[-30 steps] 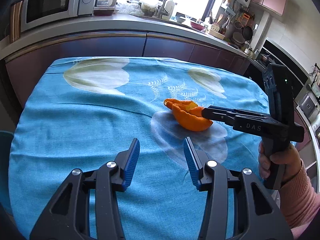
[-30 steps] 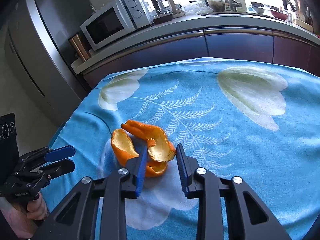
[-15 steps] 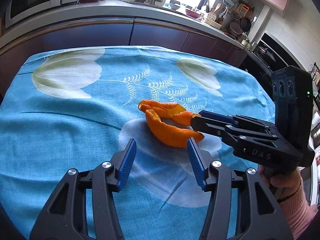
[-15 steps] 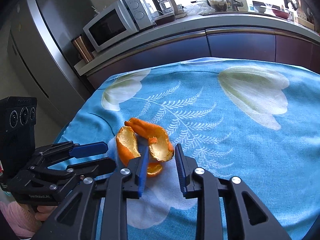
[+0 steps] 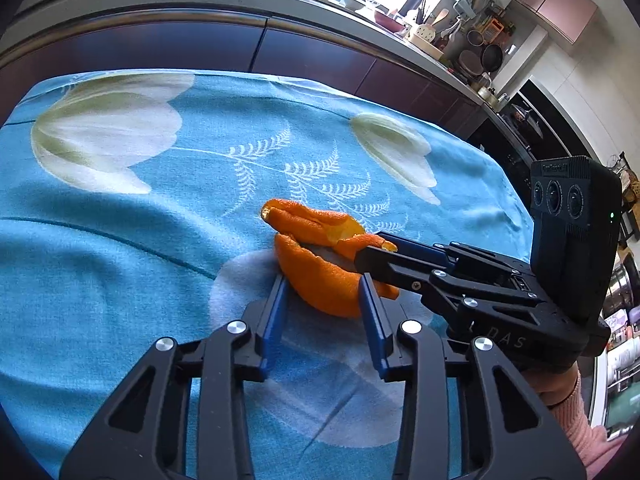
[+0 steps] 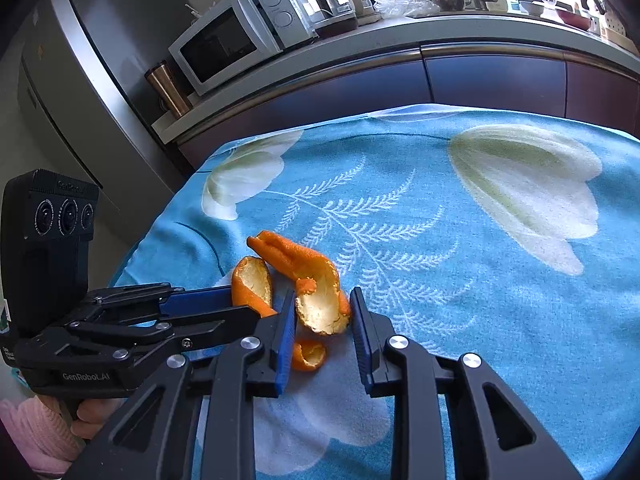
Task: Collect trash
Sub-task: 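Grasp an orange peel with the left gripper while the right grasps another peel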
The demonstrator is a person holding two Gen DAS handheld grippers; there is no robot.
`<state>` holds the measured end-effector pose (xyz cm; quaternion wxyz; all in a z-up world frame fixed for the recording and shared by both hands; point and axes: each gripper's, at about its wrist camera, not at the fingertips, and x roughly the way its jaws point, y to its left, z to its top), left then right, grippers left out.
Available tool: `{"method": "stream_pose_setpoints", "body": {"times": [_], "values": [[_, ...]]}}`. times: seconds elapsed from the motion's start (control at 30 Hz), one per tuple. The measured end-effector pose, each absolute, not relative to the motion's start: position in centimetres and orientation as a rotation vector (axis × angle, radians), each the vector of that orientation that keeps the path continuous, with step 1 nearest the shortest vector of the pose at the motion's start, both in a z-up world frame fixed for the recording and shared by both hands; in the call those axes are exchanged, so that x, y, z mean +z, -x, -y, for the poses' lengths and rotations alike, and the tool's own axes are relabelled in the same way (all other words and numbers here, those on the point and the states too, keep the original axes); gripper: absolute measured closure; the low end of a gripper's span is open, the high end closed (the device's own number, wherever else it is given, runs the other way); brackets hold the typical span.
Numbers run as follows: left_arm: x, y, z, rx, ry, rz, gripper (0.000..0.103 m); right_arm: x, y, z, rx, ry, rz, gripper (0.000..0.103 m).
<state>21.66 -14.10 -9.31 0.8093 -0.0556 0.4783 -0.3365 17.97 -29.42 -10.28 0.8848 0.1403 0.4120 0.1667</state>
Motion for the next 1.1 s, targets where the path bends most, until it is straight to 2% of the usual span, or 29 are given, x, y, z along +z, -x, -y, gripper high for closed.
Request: {"method": "stream_pose_setpoints", "body": {"times": [0.2, 0.43, 1.1], "values": [[-9.3, -21.1, 13.4, -0.711, 0.141, -1.017, 0.078, -10.0, -17.6, 29.3, 0.341, -0.279, -0.839, 0.089], [-8.5, -19.7, 11.9, -0.691, 0.142, -0.993, 0.086, -9.3, -16.6, 28.8, 0.336, -0.275, -0.808, 0.092], [-6.2, -15.5, 3.7, -0.587, 0.166, -0.909, 0.087, -7.4, -13.7, 28.3, 0.359, -0.363, -0.725, 0.094]]}}
